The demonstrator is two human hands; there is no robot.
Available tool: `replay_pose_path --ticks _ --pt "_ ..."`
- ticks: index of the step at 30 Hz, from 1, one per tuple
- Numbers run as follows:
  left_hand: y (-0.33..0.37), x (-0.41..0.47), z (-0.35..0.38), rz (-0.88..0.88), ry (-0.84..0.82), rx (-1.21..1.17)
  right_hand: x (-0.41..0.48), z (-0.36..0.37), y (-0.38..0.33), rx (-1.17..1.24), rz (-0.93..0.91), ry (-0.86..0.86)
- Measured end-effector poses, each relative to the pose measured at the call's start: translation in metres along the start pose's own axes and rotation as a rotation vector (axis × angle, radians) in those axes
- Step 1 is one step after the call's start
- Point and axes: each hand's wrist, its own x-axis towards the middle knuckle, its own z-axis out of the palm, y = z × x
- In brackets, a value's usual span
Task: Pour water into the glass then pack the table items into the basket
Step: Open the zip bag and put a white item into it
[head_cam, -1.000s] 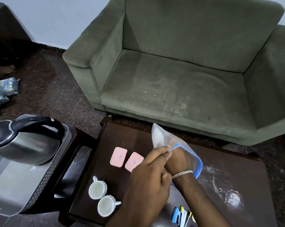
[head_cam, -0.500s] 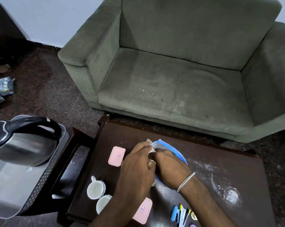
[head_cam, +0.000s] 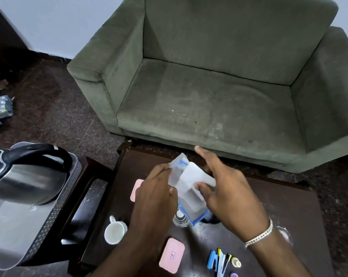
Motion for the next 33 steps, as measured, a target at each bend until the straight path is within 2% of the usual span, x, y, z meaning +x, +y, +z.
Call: replay_pose_path --ticks 2,6,12,18,24,33 --pt "-0.001 -0.001 -0.002 -0.021 -0.001 0.012 0.002 -0.015 0.005 -0.006 0.087 -0.019" --pt "-0.007 -0.001 -0.004 -0.037 0.002 0.041 0.004 -0.043 0.015 -0.044 0.14 -0.05" --pt "-0.02 0.001 -0.008 -0.05 0.031 0.033 -0.002 -0.072 0.047 0.212 0.222 0.058" --pt "-0.03 0.006 -0.011 -0.065 0.026 0.057 -0.013 -0.065 0.107 0.451 0.427 0.126" --pt "-0.029 0.002 -0.006 -0.076 0.033 0.051 -0.031 -0.001 0.165 0.161 0.598 0.089" --pt "-0.025 -0.001 -0.001 -0.056 0.019 0.032 -0.025 0.079 0.188 -0.033 0.626 -0.023"
